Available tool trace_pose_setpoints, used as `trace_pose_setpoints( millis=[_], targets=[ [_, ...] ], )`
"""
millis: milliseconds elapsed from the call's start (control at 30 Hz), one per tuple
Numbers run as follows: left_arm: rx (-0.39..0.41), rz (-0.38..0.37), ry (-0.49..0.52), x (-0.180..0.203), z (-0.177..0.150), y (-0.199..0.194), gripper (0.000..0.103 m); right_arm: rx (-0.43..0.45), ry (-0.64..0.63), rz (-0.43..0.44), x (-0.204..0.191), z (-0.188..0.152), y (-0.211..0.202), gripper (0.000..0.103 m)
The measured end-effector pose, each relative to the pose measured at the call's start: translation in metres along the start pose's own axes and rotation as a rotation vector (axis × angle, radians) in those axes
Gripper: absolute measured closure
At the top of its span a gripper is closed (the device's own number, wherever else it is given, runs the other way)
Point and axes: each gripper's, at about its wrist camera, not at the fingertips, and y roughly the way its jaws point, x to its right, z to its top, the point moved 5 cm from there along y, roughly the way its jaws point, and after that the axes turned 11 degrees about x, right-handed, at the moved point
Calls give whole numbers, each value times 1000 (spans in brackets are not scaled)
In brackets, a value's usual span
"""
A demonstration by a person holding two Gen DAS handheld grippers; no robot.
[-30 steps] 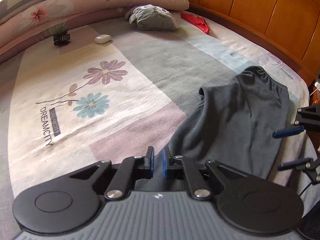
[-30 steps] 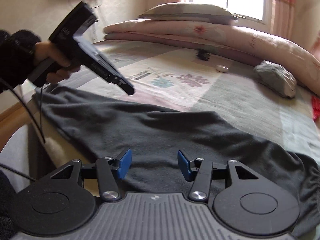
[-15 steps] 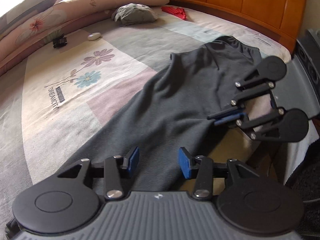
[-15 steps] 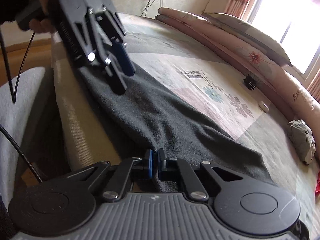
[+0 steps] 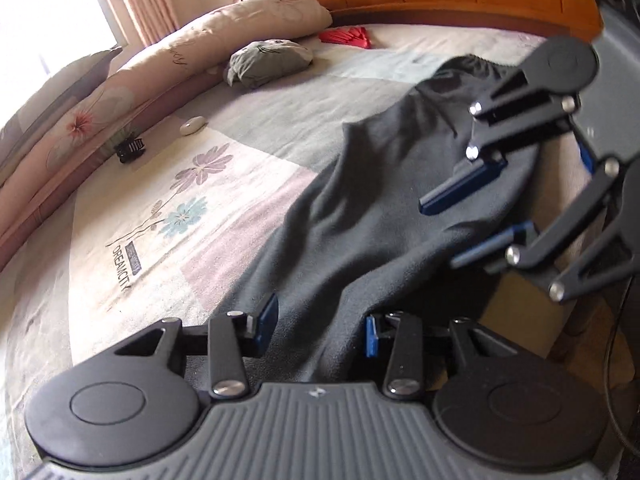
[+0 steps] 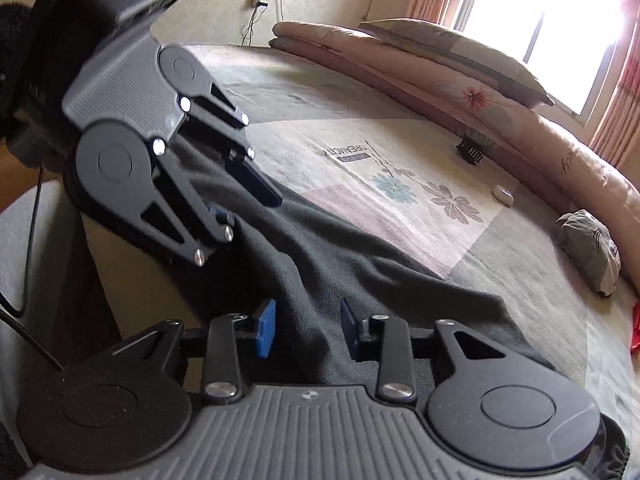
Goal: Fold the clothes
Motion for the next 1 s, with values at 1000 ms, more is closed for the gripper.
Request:
trace_pose_setpoints(
  millis=[1000],
  targets=[
    [-99, -44, -163, -67, -2, -76, 60, -89, 267, -3, 96, -19, -47, 68]
  ],
)
